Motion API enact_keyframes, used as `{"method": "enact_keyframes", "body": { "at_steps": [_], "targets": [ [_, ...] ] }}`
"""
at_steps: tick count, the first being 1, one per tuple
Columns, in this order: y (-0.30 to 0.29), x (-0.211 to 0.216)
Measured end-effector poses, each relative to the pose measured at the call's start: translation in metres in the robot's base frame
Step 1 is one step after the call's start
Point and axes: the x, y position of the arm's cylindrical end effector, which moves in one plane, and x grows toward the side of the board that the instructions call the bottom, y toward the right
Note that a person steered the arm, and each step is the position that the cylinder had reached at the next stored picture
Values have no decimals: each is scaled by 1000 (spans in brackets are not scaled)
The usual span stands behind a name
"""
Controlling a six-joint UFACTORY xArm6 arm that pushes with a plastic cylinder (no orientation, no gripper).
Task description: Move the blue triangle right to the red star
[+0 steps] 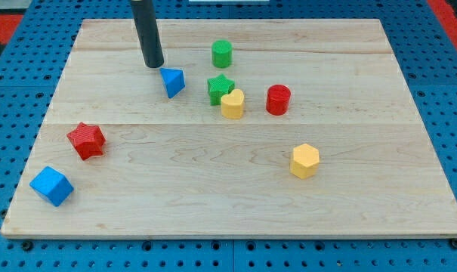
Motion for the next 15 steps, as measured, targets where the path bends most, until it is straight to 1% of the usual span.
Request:
{"method": "enact_keyframes", "body": {
  "at_steps": [1,2,3,4,5,6,7,8,9,11,12,13,14,15],
  "targets": [
    [6,0],
    [27,0],
    [18,0],
    [69,4],
    [44,16],
    [16,52],
    [3,77],
    [21,92],
    [21,99],
    [-33,152],
    [-29,147],
    [15,127],
    [3,99],
    [-32,84]
  ]
}}
